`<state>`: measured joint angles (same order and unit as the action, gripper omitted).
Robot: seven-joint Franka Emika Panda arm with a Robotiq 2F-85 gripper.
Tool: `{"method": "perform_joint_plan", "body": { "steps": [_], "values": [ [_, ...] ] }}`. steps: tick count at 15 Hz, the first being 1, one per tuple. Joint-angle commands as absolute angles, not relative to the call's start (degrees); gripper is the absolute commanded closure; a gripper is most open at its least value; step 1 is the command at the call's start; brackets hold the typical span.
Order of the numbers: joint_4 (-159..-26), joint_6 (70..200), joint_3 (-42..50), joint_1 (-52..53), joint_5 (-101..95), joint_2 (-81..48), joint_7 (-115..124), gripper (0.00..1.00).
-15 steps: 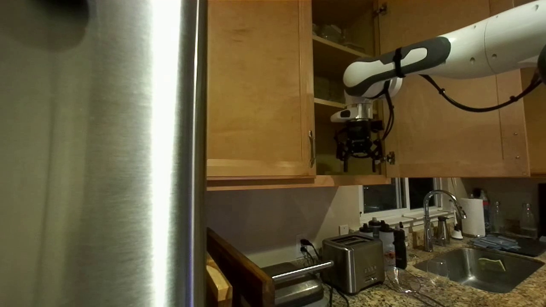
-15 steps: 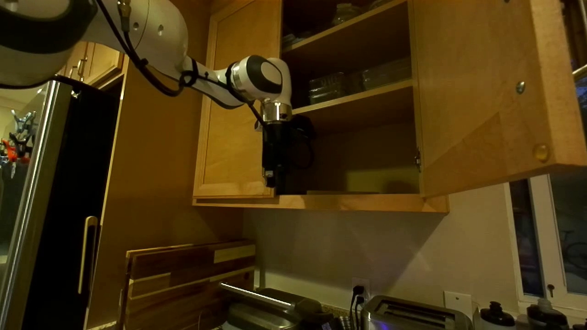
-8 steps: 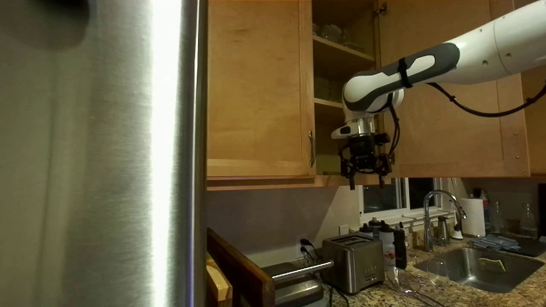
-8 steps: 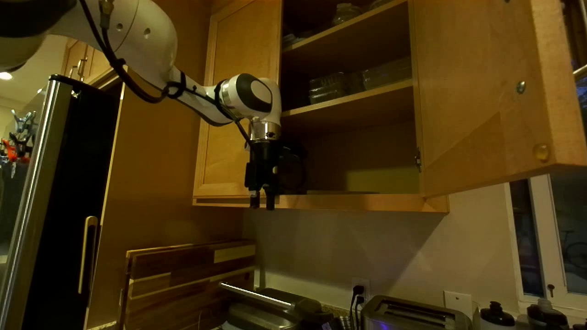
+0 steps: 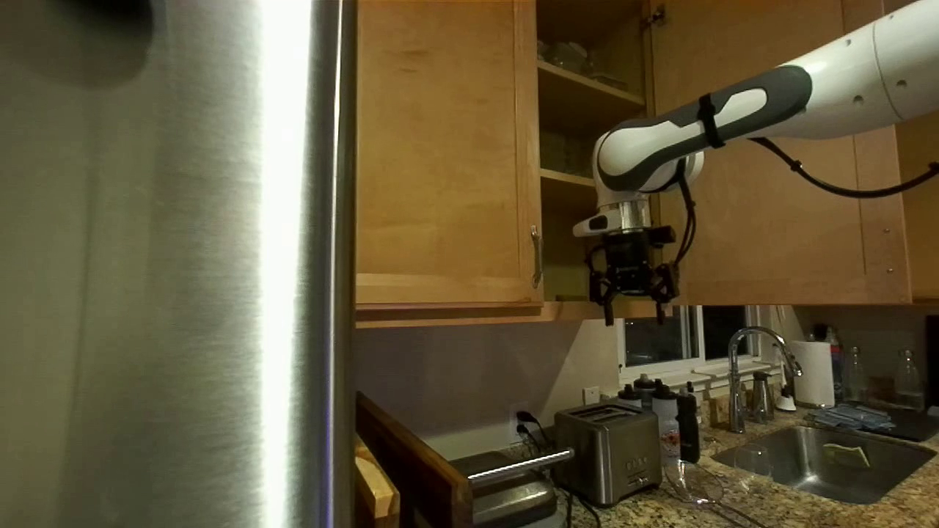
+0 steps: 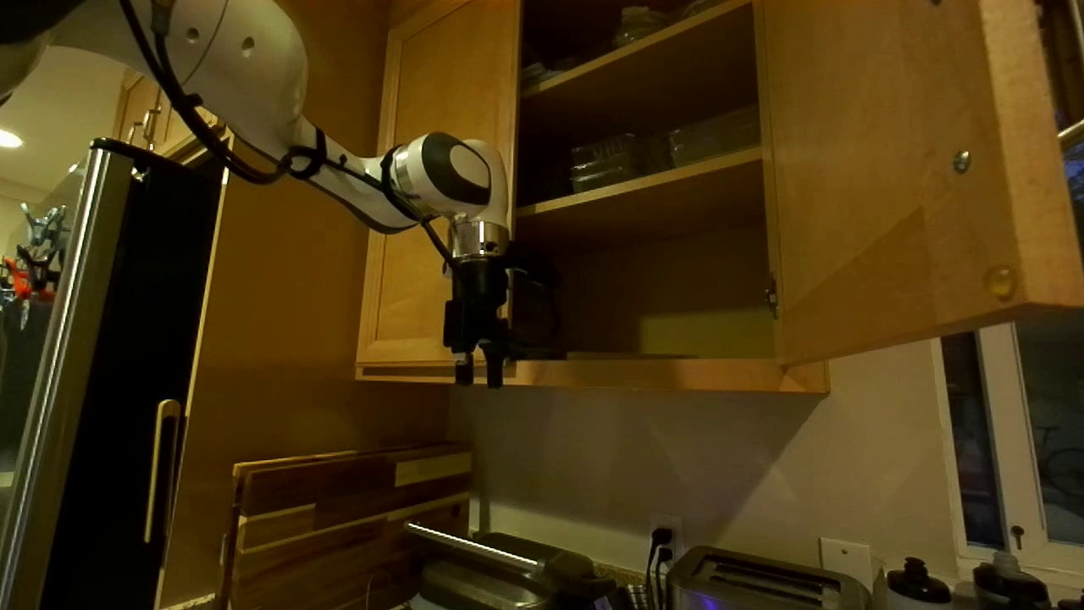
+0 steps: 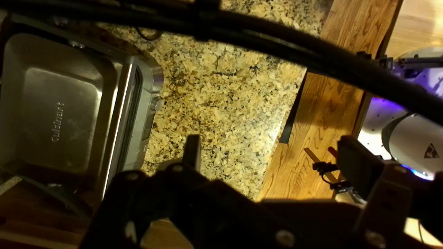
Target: Put the block in the top cupboard and close it
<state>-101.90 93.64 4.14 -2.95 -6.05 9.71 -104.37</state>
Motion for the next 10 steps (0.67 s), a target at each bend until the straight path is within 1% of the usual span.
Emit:
{"method": "perform_joint_plan", "body": {
  "steps": [1,5,10],
  "values": [
    [-104.9,91.9,4.4,-2.9,-3.5,12.1,-93.8,0.00],
    [-112.2,93.0,5.0,-3.0,0.7,16.9,-83.5,0.00],
    [-125.2,96.7,5.5,-2.7,7.0,24.9,-71.1,0.00]
  ]
}}
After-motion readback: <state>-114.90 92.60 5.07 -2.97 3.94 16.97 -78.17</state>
